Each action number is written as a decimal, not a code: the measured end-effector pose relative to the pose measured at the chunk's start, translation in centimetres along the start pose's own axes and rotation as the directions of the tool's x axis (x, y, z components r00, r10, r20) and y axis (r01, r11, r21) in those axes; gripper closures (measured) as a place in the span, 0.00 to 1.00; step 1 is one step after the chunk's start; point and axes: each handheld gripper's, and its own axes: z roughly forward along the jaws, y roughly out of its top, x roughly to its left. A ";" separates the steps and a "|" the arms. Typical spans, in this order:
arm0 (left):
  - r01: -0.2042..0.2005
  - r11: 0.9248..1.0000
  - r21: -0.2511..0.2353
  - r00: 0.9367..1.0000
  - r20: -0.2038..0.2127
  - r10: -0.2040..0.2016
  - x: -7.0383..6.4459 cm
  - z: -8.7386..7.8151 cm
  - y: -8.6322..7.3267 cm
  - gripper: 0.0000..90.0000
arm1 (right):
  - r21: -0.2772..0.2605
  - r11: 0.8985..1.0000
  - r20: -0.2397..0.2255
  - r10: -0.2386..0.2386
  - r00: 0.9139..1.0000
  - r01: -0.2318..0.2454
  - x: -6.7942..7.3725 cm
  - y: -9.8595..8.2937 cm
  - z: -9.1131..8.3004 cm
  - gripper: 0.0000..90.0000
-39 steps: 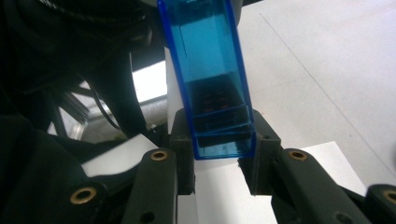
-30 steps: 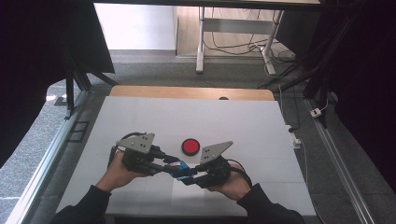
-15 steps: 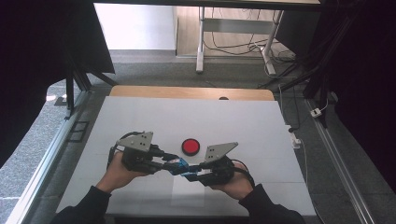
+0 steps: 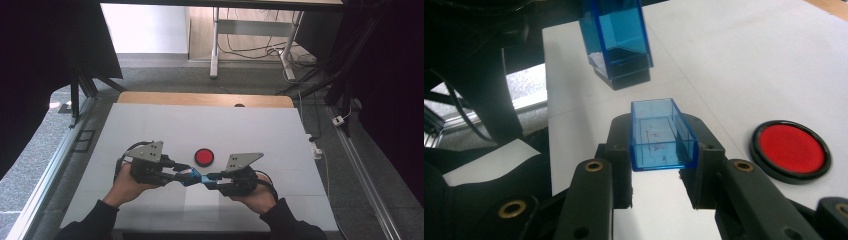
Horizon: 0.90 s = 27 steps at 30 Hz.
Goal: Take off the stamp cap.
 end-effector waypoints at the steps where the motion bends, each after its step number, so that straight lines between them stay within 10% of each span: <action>1: 0.002 1.000 0.000 1.000 0.000 -0.002 0.0 0.0 0.0 0.78 | -0.005 1.000 0.009 0.007 1.000 -0.007 -0.1 -0.1 -0.3 0.76; 27: 0.033 0.999 0.020 0.999 -0.036 -0.032 0.3 0.3 -0.1 0.78 | -0.062 0.991 0.189 0.129 0.973 -0.119 -0.8 -2.5 -5.5 0.76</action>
